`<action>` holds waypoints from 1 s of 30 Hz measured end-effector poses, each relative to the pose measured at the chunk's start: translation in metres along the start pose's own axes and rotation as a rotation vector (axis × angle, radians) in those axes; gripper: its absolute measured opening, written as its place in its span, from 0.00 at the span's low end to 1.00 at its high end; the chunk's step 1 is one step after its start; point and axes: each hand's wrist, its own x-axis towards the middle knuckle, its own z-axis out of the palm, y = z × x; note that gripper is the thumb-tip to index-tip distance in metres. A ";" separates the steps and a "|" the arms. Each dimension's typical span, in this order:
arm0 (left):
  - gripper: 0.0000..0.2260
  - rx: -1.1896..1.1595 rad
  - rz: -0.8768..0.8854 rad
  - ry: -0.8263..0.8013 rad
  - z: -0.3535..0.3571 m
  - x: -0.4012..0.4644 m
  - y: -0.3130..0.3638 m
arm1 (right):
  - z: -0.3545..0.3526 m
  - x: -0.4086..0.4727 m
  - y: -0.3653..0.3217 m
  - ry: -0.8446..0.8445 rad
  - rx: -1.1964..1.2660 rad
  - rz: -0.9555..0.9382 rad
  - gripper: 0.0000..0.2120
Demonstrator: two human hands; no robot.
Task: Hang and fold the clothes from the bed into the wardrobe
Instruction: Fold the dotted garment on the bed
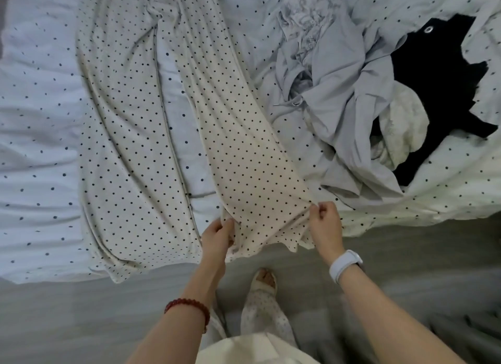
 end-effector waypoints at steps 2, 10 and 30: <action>0.07 -0.084 0.044 0.092 -0.003 -0.006 0.002 | -0.020 0.003 -0.003 0.071 0.048 -0.006 0.03; 0.10 0.243 0.177 0.232 -0.006 -0.027 -0.006 | -0.034 0.003 -0.010 -0.167 -0.112 0.100 0.22; 0.06 -0.278 -0.079 -0.071 -0.219 -0.013 0.021 | 0.129 -0.150 -0.109 -0.981 -0.324 -0.258 0.24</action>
